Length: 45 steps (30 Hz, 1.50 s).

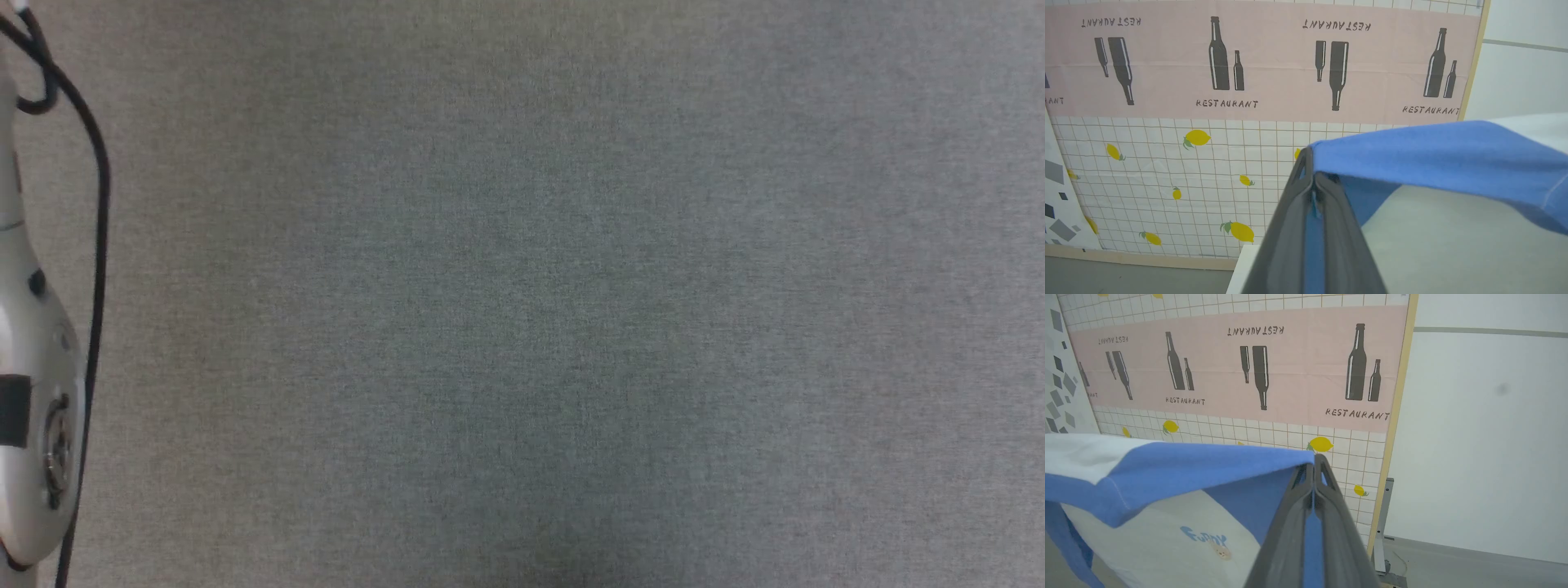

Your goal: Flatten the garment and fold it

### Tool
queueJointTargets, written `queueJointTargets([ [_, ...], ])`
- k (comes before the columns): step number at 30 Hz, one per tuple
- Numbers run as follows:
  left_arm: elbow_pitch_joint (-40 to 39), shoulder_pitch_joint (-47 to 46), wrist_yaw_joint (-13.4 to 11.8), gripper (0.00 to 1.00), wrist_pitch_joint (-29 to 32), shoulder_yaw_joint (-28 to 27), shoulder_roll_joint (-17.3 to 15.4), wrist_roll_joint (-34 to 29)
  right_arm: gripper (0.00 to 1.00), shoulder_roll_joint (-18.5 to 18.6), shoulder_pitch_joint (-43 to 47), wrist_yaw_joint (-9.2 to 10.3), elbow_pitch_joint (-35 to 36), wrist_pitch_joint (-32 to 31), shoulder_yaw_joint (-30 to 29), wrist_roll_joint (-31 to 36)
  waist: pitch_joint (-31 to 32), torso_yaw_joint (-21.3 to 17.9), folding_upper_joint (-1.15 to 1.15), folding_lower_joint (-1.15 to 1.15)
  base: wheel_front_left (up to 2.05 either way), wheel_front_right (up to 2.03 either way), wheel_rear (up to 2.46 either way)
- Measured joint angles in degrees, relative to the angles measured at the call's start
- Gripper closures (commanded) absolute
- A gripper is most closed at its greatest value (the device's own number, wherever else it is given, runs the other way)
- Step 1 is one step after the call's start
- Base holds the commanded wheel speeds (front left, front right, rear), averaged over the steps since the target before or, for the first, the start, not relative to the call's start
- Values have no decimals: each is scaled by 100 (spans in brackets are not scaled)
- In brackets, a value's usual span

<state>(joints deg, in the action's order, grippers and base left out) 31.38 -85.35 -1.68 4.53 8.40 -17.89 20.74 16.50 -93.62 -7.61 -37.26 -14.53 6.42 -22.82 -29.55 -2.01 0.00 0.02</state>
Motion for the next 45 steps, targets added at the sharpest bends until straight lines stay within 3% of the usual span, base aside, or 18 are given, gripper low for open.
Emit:
queueJointTargets([
  [5, 280, 247, 153, 100, -222, 49, 77, 70, 100, 204, 380, 1, 109, 170, 439, -659, -34, 73, 0, 0, 0, 0, 0],
  [14, 226, 1907, 344, 100, -625, 101, 310, 420, 100, 737, 2605, 2, 996, 432, 989, -1880, 528, 177, 0, -1, 0, 0, 0],
  [19, -375, 3423, 260, 100, -767, -25, 479, 731, 100, 954, 4302, 2, 1562, 583, 951, -2238, 1029, 238, 0, -2, 0, 0, 0],
  [25, -1384, 5679, -114, 100, -495, -41, 742, 1066, 100, 748, 6232, 2, 2029, 573, 634, -2407, 1656, 292, 0, -2, 0, 0, 0],
  [34, -2237, 8383, -603, 100, 417, 193, 836, 1317, 100, 592, 8572, 2, 2502, -400, 131, -2064, 2542, 363, 0, -2, 0, 0, 0],
  [45, -2625, 9572, -1099, 100, 1655, 417, 501, 1360, 100, 447, 9858, 1, 3348, -2593, -144, -1199, 3204, 418, 0, -3, 0, 0, 0],
])
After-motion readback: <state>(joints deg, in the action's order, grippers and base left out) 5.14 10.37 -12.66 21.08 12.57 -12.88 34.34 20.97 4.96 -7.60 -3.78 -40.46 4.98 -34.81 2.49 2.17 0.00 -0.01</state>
